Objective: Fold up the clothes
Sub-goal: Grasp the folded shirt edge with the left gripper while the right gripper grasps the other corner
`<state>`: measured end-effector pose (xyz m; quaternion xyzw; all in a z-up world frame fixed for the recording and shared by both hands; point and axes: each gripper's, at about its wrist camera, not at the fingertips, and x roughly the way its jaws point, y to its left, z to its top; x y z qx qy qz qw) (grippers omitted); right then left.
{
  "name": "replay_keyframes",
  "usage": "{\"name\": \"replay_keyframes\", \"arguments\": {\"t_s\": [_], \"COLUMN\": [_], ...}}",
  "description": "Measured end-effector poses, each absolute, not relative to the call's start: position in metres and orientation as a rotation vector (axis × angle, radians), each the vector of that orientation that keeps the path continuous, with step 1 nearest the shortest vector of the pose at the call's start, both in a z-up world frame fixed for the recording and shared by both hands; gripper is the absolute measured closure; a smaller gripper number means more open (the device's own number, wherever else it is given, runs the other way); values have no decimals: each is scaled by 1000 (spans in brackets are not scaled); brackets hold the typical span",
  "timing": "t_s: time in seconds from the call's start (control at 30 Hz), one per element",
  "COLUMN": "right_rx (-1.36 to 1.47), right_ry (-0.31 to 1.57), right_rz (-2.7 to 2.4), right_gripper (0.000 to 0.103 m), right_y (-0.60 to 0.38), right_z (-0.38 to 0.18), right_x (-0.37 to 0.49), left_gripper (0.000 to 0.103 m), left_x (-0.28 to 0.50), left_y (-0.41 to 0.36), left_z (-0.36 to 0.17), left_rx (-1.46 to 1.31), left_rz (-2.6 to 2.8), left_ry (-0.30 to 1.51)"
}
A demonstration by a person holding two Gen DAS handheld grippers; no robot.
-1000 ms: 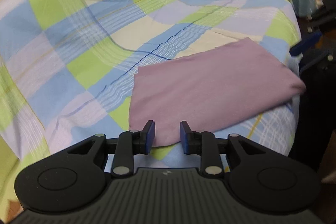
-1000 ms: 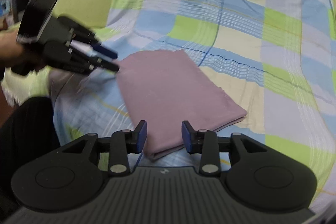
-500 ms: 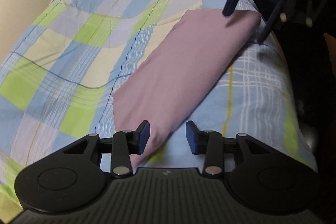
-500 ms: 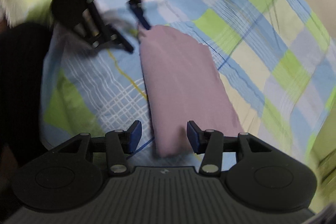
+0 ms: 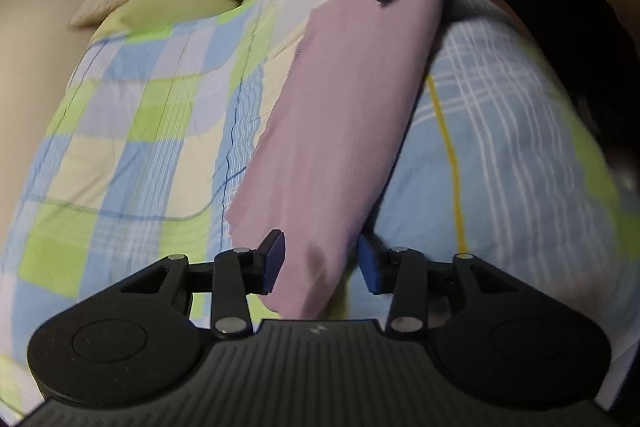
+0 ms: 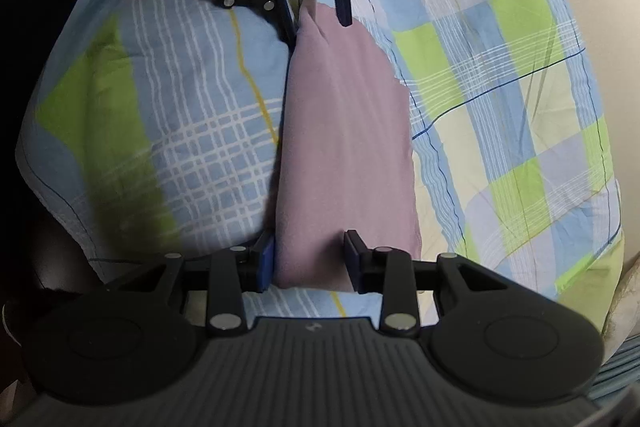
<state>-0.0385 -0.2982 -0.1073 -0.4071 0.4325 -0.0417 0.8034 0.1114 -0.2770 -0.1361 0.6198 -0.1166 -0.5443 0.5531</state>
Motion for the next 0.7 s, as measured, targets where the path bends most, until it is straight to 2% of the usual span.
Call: {"name": "replay_keyframes", "arguments": {"t_s": [0.2, 0.27, 0.3, 0.33, 0.37, 0.43, 0.57, 0.7], "right_rx": [-860, -857, -856, -854, -853, -850, -844, -822], "right_ry": [931, 920, 915, 910, 905, 895, 874, 825], "right_rz": [-115, -120, -122, -125, -127, -132, -141, -152], "right_gripper": [74, 75, 76, 77, 78, 94, 96, 96], "right_y": [-295, -297, -297, -298, -299, -301, -304, -311], "right_z": [-107, -104, -102, -101, -99, -95, -88, -55], "right_x": [-34, -37, -38, -39, -40, -43, -47, -64], "left_gripper": [55, 71, 91, 98, 100, 100, 100, 100], "left_x": [115, 120, 122, 124, 123, 123, 121, 99], "left_y": [-292, -294, -295, -296, -296, -297, -297, -298], "left_z": [-142, -144, -147, -150, -156, -158, -139, -92], "left_rx": [1537, 1554, 1570, 1583, 1599, 1592, 1545, 1500], "left_rz": [-1274, -1267, -1271, -1275, -1275, -1271, -1274, -1264], "left_ry": [-358, -341, -314, -297, -302, -294, -258, -277]}}
